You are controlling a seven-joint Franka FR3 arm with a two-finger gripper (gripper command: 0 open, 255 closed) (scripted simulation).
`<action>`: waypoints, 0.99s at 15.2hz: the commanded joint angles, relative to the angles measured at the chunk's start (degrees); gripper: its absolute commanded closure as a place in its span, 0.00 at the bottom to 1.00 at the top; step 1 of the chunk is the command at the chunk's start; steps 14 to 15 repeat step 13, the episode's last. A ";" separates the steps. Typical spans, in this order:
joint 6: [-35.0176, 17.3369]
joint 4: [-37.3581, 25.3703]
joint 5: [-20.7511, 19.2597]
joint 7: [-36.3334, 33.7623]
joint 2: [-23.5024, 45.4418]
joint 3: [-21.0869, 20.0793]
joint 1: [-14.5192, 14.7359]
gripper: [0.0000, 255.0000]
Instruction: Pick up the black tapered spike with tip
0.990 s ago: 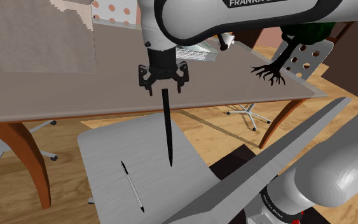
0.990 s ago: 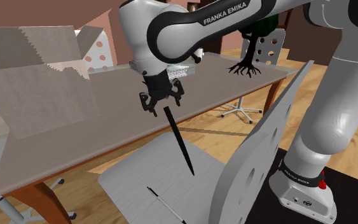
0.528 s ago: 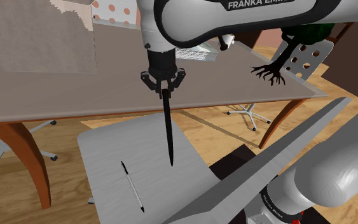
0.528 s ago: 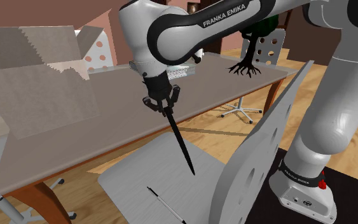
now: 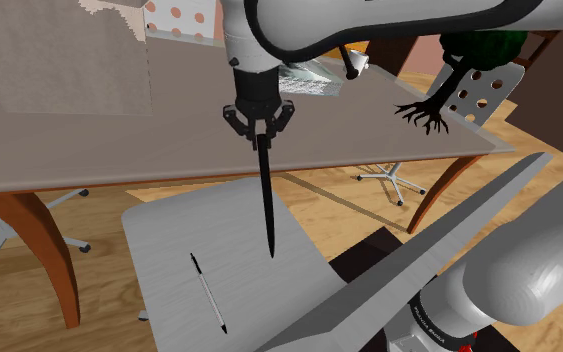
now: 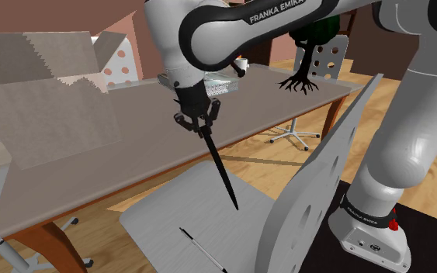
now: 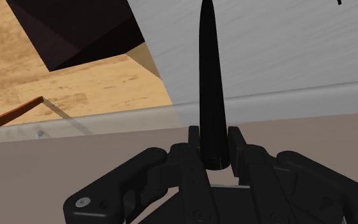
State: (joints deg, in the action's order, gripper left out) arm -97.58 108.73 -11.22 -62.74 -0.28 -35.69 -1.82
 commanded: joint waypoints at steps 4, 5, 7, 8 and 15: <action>3.79 -3.72 0.18 0.70 -0.16 -0.05 0.05 1.00; 4.54 -4.44 0.21 0.84 -0.21 -0.05 0.05 1.00; 6.04 -5.92 0.26 1.11 -0.25 -0.06 0.06 1.00; 6.79 -6.69 0.26 1.24 -0.25 -0.07 0.07 1.00; 9.20 -9.20 0.22 1.60 -0.14 -0.13 0.12 1.00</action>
